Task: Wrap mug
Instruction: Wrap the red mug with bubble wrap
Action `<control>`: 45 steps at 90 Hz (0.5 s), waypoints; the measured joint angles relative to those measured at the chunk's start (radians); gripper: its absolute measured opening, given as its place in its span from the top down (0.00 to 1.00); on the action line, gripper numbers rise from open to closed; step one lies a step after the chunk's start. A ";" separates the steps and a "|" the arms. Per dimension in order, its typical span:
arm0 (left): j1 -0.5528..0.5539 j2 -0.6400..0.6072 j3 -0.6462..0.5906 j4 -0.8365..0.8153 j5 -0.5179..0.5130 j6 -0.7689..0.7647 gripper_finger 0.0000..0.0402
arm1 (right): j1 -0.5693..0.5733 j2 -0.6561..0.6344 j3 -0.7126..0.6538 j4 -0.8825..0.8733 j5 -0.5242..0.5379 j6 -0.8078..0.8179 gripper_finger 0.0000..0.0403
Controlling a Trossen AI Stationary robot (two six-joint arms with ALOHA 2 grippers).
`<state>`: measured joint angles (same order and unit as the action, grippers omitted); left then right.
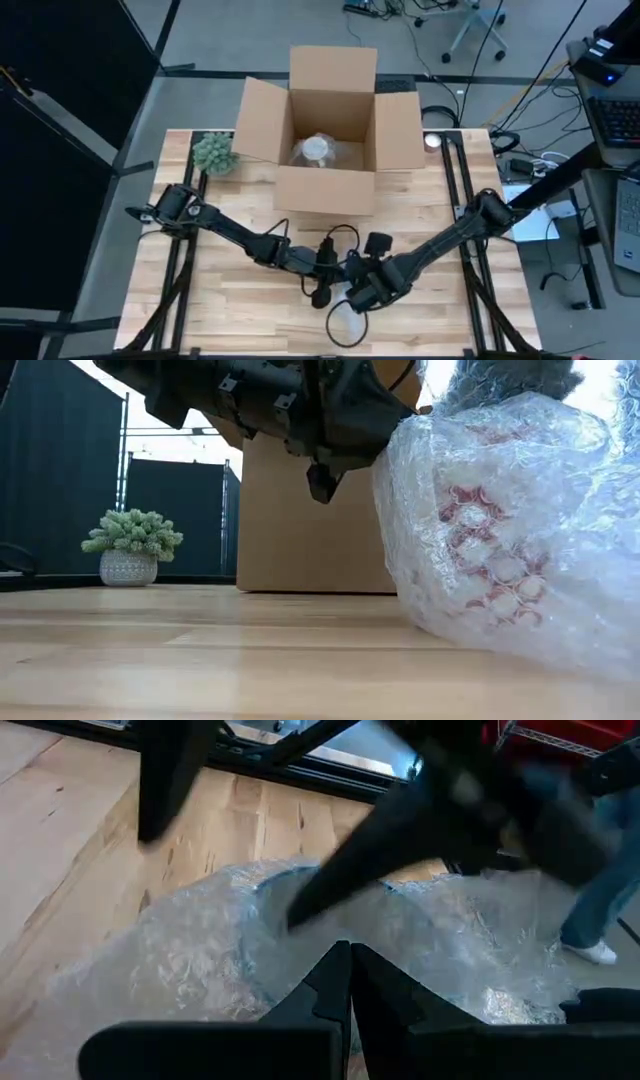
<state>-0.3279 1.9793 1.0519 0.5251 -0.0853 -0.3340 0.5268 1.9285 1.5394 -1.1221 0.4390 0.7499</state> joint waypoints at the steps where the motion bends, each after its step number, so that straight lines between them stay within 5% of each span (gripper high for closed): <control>1: 0.000 0.000 0.000 0.000 0.000 0.000 1.00 | -0.002 0.000 -0.008 0.009 0.000 0.000 0.35; 20: 0.000 0.000 0.001 0.006 0.001 0.000 1.00 | -0.014 -0.007 -0.093 0.107 -0.051 0.013 0.35; 45: 0.000 0.000 0.000 0.005 0.001 0.000 1.00 | 0.002 -0.094 0.032 -0.052 -0.120 -0.015 0.35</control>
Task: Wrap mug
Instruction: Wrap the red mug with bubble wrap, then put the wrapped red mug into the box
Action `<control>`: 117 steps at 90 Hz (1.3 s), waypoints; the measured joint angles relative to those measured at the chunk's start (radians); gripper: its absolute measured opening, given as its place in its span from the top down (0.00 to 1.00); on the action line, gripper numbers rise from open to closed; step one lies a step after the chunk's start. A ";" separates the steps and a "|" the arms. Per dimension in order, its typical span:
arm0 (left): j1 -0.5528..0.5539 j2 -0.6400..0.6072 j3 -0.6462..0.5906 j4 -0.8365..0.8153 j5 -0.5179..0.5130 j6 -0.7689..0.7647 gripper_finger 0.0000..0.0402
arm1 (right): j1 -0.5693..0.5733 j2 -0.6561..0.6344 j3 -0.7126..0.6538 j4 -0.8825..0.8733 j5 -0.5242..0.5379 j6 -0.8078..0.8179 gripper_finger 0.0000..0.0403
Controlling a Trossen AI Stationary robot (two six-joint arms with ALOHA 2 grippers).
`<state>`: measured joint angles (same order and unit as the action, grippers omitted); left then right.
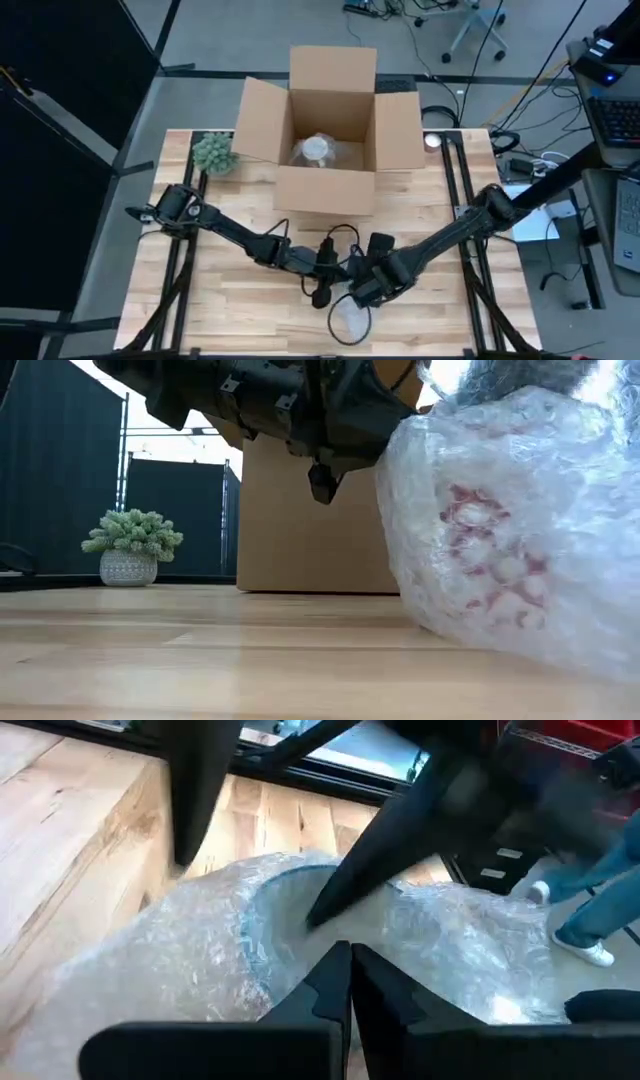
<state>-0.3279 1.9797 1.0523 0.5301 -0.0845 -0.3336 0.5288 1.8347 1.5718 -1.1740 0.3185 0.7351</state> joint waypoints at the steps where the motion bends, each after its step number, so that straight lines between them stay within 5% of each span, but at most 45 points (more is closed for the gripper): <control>1: 0.000 0.000 0.000 0.000 0.000 0.000 1.00 | 0.003 -0.005 0.006 -0.009 0.000 0.001 0.35; 22: 0.000 0.000 0.000 0.000 0.001 0.000 1.00 | 0.114 -0.081 0.048 0.113 0.011 0.058 0.35; 39: 0.000 0.000 0.000 0.000 0.001 0.000 1.00 | 0.196 -0.005 0.048 0.265 0.043 0.030 0.35; 64: 0.000 0.000 0.000 0.000 0.001 -0.001 1.00 | 0.136 0.154 0.047 0.256 0.040 -0.033 0.35; 90: -0.002 0.000 -0.001 -0.004 0.002 -0.001 1.00 | 0.064 0.286 0.055 0.234 -0.088 -0.092 0.35; 117: -0.002 0.000 -0.001 -0.004 0.002 -0.001 1.00 | 0.062 0.293 0.053 0.228 -0.108 -0.100 0.35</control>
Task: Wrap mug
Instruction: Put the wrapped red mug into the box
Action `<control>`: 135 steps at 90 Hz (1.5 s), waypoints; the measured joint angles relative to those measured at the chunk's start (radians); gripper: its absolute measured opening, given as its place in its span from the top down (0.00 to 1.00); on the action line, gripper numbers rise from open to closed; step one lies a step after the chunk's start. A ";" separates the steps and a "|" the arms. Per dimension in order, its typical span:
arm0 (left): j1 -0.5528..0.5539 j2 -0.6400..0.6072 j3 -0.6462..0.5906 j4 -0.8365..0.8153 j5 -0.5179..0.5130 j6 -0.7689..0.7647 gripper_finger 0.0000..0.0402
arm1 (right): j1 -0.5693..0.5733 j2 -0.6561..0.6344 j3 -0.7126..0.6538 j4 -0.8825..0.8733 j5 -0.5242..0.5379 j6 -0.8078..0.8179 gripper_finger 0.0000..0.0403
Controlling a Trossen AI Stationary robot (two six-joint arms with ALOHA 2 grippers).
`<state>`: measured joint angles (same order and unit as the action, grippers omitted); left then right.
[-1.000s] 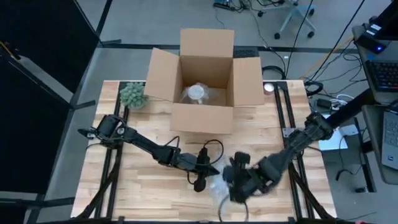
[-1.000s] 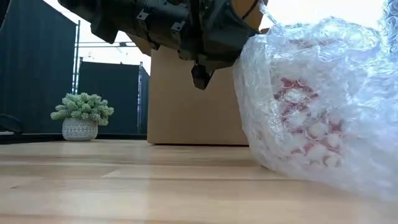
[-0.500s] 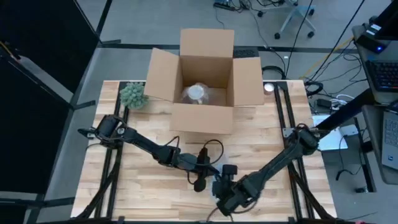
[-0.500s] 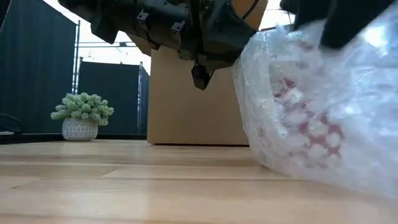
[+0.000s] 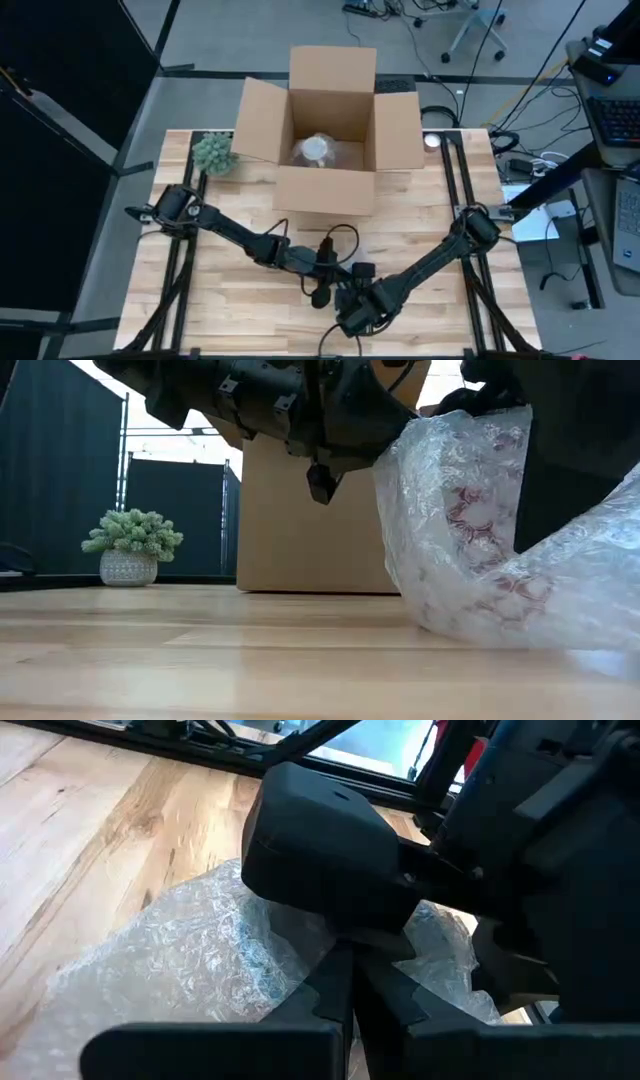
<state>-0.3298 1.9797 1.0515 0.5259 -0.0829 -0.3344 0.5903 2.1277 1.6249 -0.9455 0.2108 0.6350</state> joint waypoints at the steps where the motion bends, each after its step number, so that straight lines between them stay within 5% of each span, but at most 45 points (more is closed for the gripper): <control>1: 0.000 0.000 0.000 0.000 0.000 0.000 1.00 | 0.000 0.000 0.000 0.000 0.002 0.000 0.35; 33: 0.000 -0.013 0.000 -0.002 0.000 0.002 1.00 | 0.005 0.001 -0.005 0.011 0.047 -0.036 0.39; 67: -0.017 -0.077 -0.002 -0.040 0.007 -0.017 1.00 | 0.029 -0.005 -0.005 -0.017 0.028 -0.057 0.95; 114: -0.119 -0.273 -0.001 -0.267 -0.030 -0.049 1.00 | 0.202 -0.145 0.258 -0.174 0.044 -0.128 0.96; 135: -0.198 -0.346 -0.001 -0.412 -0.030 -0.049 1.00 | 0.238 -0.196 0.431 -0.162 0.186 -0.256 0.96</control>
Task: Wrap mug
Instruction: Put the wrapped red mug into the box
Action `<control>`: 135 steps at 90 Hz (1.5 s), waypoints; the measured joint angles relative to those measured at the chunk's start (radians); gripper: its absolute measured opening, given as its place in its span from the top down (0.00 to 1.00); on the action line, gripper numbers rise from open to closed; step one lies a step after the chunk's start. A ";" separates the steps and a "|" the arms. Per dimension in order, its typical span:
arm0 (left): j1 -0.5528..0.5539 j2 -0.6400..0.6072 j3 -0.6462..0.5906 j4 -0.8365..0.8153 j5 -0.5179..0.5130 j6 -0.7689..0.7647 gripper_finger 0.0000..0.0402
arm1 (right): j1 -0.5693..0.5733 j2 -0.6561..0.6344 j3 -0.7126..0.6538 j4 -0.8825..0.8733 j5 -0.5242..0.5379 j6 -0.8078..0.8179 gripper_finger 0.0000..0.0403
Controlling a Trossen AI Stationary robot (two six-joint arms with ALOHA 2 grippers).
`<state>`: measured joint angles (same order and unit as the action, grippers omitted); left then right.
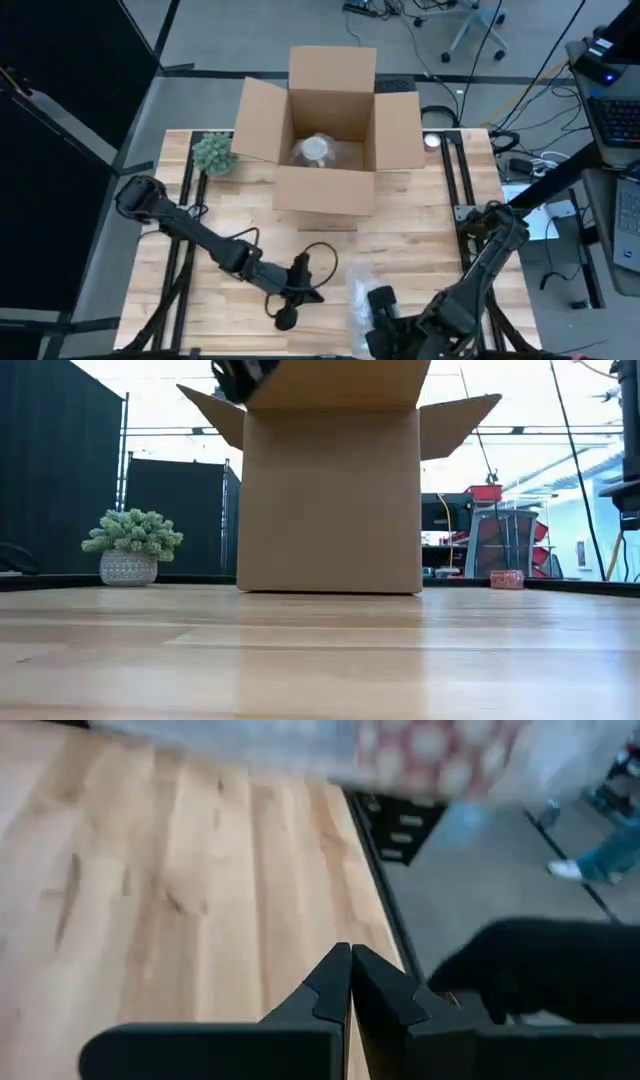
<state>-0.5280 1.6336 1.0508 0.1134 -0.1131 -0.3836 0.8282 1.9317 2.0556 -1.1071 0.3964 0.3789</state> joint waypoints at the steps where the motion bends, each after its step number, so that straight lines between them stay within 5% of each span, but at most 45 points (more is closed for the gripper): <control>1: -0.004 -0.003 0.000 -0.006 0.000 0.001 1.00 | 0.000 -0.002 0.009 -0.001 0.010 -0.013 0.96; 20: -0.049 -0.050 0.000 -0.028 0.000 -0.001 1.00 | -0.072 -0.044 0.200 0.004 0.208 -0.231 0.96; 34: -0.051 -0.072 0.000 -0.027 -0.006 -0.003 1.00 | -0.197 -0.084 0.245 0.000 0.201 -0.314 0.96; 76: -0.050 -0.074 0.000 -0.027 -0.083 -0.026 1.00 | -0.831 -0.166 0.238 0.007 0.208 -0.444 0.96; 102: -0.050 -0.072 0.001 -0.027 -0.107 -0.027 1.00 | -1.158 0.003 0.120 0.040 -0.126 -0.308 0.96; 135: -0.050 -0.071 0.001 -0.026 -0.108 0.001 1.00 | -1.204 0.207 0.019 0.034 -0.249 -0.206 0.96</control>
<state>-0.5785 1.5623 1.0519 0.0874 -0.2214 -0.3825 -0.3759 2.1387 2.0745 -1.0735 0.1471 0.1726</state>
